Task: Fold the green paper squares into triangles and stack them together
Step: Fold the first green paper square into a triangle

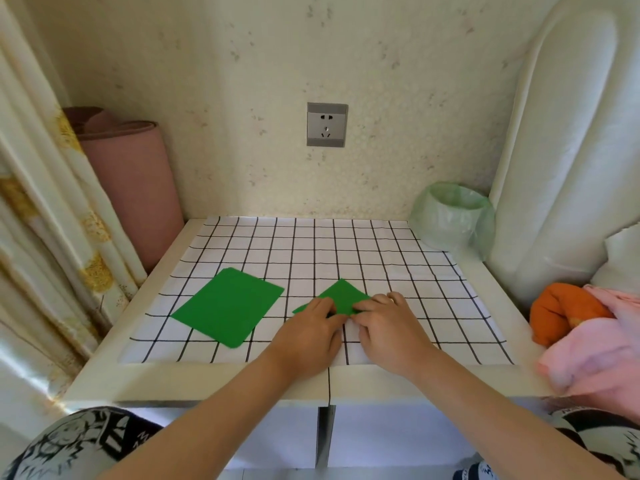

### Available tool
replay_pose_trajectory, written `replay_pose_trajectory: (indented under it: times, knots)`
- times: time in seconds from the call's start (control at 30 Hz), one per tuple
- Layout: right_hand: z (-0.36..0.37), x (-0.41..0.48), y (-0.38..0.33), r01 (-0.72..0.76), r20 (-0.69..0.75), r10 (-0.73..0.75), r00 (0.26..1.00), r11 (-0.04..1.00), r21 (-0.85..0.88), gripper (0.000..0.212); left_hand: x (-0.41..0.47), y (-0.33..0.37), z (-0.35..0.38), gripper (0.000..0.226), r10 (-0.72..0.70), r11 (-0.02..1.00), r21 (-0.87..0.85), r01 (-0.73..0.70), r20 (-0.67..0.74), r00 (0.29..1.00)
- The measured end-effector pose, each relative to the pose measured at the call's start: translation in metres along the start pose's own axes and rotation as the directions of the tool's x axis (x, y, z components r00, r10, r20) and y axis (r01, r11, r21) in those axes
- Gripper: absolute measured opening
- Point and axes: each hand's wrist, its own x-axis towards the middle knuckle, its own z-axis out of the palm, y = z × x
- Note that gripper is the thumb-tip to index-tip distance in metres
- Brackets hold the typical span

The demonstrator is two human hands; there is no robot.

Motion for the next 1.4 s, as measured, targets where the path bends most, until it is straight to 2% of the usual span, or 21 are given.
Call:
replay_pose_trajectory:
  times: [0.07, 0.13, 0.3, 0.47, 0.67, 0.8, 0.9, 0.97, 1.03, 1.13, 1.27, 1.33, 1.4]
  knots:
    - [0.001, -0.002, 0.0, 0.006, -0.003, -0.006, 1.0, 1.0, 0.014, 0.053, -0.001, -0.003, -0.002, 0.038, -0.011, 0.999, 0.049, 0.012, -0.012, 1.0]
    - [0.001, -0.002, 0.001, 0.001, 0.002, -0.001, 1.0, 1.0, 0.022, 0.048, -0.005, -0.008, -0.006, 0.036, -0.023, 0.996, 0.083, 0.022, 0.006, 1.0]
    - [0.002, 0.0, 0.001, -0.015, 0.002, 0.015, 1.0, 0.999, 0.038, 0.037, -0.015, -0.014, -0.019, 0.051, -0.105, 0.987, 0.127, 0.096, 0.067, 0.992]
    - [0.002, 0.001, 0.001, -0.026, 0.011, 0.025, 1.0, 0.998, 0.061, 0.041, -0.023, -0.013, -0.026, 0.03, -0.235, 0.963, 0.153, 0.224, 0.06, 0.97]
    - [0.007, 0.001, 0.001, -0.042, -0.028, 0.043, 0.999, 0.997, 0.063, 0.039, -0.033, -0.013, -0.03, 0.03, -0.305, 0.938, 0.194, 0.288, 0.066, 0.95]
    - [0.009, 0.002, 0.0, -0.057, -0.052, 0.061, 0.997, 0.995, 0.082, 0.038, -0.027, -0.007, -0.029, 0.034, -0.358, 0.901, 0.289, 0.322, 0.077, 0.931]
    - [0.009, 0.003, -0.002, -0.057, -0.061, 0.064, 0.996, 0.993, 0.104, 0.043, -0.019, -0.001, -0.027, 0.054, -0.26, 0.933, 0.251, 0.258, -0.027, 0.965]
    - [0.008, 0.003, -0.003, -0.052, -0.064, 0.059, 0.996, 0.993, 0.104, 0.048, -0.011, -0.001, -0.018, 0.055, -0.088, 0.983, 0.161, 0.091, -0.021, 0.996]
    - [0.008, 0.003, -0.004, -0.045, -0.065, 0.052, 0.997, 0.993, 0.106, 0.052, -0.006, 0.007, -0.01, 0.05, 0.007, 1.0, 0.016, -0.008, 0.058, 0.998]
    - [0.006, 0.001, -0.004, -0.052, -0.05, 0.058, 0.997, 0.991, 0.125, 0.053, 0.0, 0.015, -0.004, 0.042, -0.018, 0.994, -0.11, 0.027, 0.085, 0.996]
    - [0.005, -0.005, -0.001, -0.038, -0.033, 0.041, 0.999, 0.995, 0.09, 0.054, 0.006, 0.014, 0.003, 0.047, -0.013, 1.0, -0.013, 0.013, 0.027, 1.0]
    - [0.006, -0.01, 0.004, -0.048, -0.044, 0.051, 0.998, 0.996, 0.07, 0.046, 0.009, 0.013, 0.008, 0.042, 0.02, 0.998, 0.059, -0.02, -0.008, 1.0]
    - [0.006, -0.015, 0.01, -0.065, -0.051, 0.067, 0.996, 0.997, 0.039, 0.039, 0.012, 0.017, 0.01, 0.048, 0.002, 0.992, 0.13, -0.007, 0.039, 0.999]
